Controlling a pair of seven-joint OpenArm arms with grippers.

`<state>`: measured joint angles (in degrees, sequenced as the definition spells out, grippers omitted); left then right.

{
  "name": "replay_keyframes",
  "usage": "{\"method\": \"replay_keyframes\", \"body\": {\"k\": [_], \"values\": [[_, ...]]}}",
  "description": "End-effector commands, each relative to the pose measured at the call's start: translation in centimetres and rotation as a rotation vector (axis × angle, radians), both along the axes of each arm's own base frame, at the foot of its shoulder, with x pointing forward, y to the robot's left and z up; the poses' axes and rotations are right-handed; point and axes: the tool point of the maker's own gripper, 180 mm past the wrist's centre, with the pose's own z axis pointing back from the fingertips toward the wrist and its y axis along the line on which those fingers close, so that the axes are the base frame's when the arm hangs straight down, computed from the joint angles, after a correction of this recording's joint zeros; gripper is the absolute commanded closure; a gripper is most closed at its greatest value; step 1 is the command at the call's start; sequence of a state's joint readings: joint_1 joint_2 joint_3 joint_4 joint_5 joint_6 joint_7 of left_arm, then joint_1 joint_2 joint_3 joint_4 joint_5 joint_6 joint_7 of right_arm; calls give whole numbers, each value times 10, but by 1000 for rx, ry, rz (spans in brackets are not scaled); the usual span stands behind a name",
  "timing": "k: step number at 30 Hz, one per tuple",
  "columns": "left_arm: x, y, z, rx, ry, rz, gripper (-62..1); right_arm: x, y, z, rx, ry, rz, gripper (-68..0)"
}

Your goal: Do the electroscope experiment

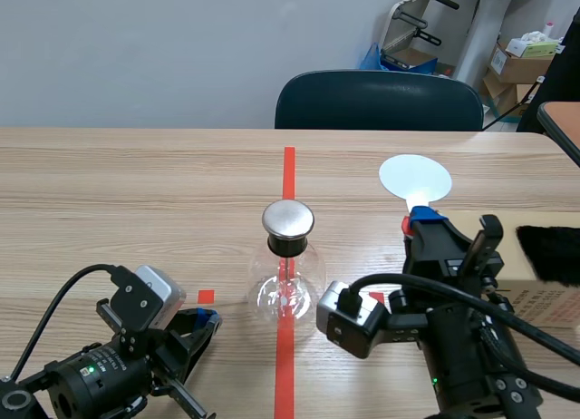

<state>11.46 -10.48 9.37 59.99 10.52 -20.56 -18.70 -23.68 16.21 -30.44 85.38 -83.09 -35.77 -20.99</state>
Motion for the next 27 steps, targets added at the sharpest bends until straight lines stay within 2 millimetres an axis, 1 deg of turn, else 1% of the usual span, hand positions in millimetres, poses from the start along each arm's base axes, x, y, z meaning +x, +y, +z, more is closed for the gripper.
{"method": "replay_keyframes", "body": {"k": [1, 5, 27], "values": [[5, -3, 9, -20, -33, 5, -42, 4, -6, 6, 1, -27, -19, -9], [5, -3, 9, -19, -32, 5, -42, 4, -10, 6, 2, -27, -44, -9], [5, -3, 9, -19, -32, 5, -42, 4, -10, 6, 2, -26, -44, -9]]}}
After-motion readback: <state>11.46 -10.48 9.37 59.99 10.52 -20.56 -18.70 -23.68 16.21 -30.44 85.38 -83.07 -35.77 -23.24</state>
